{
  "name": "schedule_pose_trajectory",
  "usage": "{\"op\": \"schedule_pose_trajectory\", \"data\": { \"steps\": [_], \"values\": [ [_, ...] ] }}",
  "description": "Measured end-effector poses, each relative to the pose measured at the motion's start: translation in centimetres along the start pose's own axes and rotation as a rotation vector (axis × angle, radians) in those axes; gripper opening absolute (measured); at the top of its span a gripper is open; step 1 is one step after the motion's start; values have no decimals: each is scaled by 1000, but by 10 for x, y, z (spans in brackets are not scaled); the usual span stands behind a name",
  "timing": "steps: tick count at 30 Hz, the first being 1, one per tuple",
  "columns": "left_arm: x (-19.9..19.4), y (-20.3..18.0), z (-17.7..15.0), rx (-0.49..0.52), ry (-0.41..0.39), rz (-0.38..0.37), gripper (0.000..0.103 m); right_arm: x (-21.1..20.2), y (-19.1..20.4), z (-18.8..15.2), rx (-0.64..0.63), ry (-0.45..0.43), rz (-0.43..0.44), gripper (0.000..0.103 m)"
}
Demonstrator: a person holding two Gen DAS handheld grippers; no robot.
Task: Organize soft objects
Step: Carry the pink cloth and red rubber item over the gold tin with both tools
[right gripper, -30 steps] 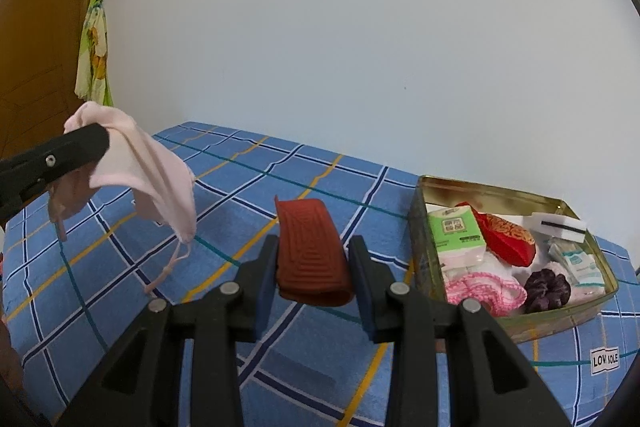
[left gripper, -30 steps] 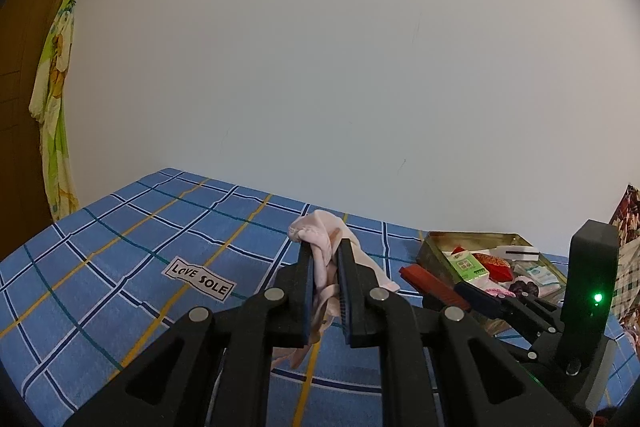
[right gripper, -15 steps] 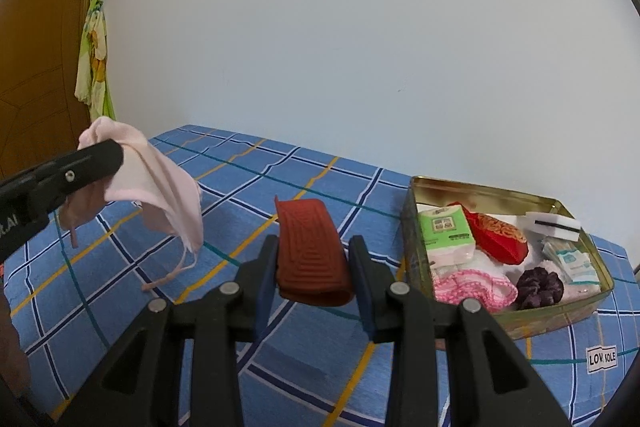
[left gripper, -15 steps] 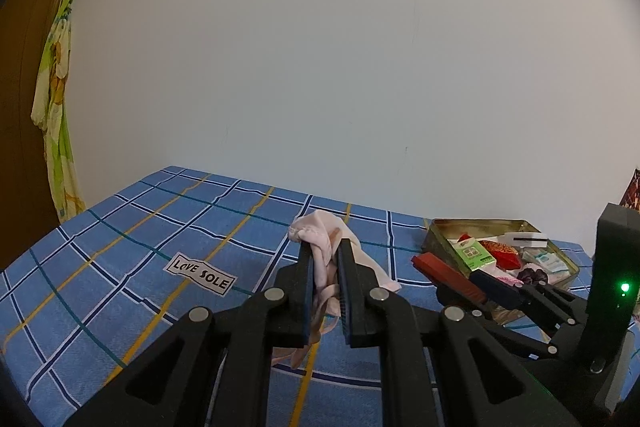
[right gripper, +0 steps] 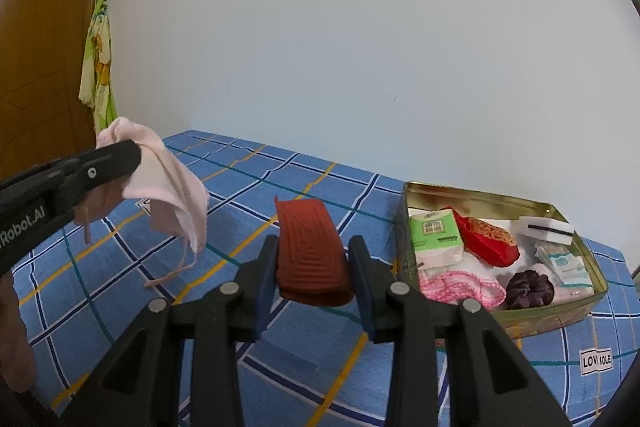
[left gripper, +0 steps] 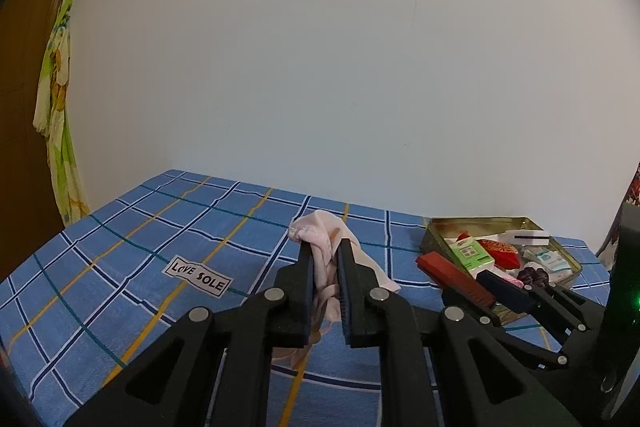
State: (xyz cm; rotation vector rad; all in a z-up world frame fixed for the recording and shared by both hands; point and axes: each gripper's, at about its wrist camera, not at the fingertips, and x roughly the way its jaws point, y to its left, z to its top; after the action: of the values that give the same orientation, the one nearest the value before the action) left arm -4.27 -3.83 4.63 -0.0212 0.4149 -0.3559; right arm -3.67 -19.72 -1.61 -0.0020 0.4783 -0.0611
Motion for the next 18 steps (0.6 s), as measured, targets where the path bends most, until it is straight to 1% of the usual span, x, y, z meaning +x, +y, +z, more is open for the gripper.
{"op": "schedule_pose_trajectory", "data": {
  "steps": [8, 18],
  "values": [
    [-8, -18, 8, 24, -28, -31, 12, -13, -7, 2, 26, -35, 7, 35],
    [-21, -34, 14, 29, -62, -66, 12, -31, -24, -3, 35, -79, 28, 35]
  ]
}}
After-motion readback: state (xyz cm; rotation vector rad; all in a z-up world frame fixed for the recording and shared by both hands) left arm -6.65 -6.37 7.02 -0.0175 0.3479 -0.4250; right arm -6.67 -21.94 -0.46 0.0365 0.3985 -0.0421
